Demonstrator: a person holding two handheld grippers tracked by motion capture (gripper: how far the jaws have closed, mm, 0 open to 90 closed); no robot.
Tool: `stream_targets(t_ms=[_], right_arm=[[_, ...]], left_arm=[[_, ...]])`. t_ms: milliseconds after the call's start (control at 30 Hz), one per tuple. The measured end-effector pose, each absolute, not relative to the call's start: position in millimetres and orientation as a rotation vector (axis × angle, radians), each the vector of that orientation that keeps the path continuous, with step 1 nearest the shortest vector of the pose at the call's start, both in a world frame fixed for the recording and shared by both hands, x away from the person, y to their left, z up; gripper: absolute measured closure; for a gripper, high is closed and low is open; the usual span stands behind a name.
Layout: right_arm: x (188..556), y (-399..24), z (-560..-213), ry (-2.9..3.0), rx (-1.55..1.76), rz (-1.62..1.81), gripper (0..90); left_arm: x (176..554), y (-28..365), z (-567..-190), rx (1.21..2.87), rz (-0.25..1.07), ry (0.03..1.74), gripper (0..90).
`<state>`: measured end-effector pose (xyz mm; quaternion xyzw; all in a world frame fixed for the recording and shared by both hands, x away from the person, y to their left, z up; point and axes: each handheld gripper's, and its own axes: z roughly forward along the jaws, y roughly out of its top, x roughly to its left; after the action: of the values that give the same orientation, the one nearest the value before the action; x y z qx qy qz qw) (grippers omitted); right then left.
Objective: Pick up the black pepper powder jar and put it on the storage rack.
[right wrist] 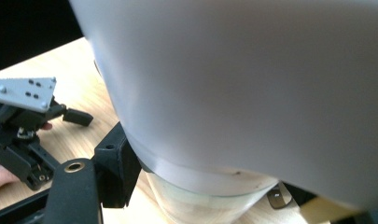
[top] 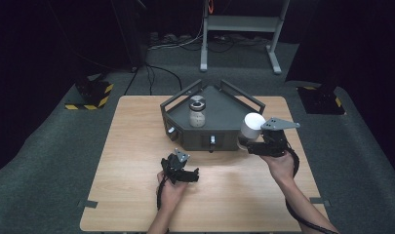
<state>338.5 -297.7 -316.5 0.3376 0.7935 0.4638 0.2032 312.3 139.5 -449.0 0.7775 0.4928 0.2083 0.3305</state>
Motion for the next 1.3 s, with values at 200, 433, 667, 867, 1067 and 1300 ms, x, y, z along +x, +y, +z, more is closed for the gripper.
stream_targets(t_ms=[200,433,667,867,1067,1300], right_arm=[[347,-295,-309,2.200,0.958,1.320,30.8],[354,-290,-303,2.202,0.965,1.315,30.8],[361,-286,-298,2.197,0.974,1.321,30.8],[368,-283,-296,2.195,0.993,1.313,30.8],[373,-275,-295,2.189,0.999,1.288,30.8],[379,-269,-296,2.187,1.006,1.263,30.8]], left_arm=[[312,140,-449,2.033,0.545,1.289,1.7],[312,139,-449,2.033,0.545,1.289,1.7],[312,139,-449,2.033,0.545,1.288,1.7],[312,140,-449,2.034,0.544,1.289,1.7],[312,139,-449,2.034,0.545,1.289,1.7],[312,139,-449,2.032,0.546,1.290,1.7]])
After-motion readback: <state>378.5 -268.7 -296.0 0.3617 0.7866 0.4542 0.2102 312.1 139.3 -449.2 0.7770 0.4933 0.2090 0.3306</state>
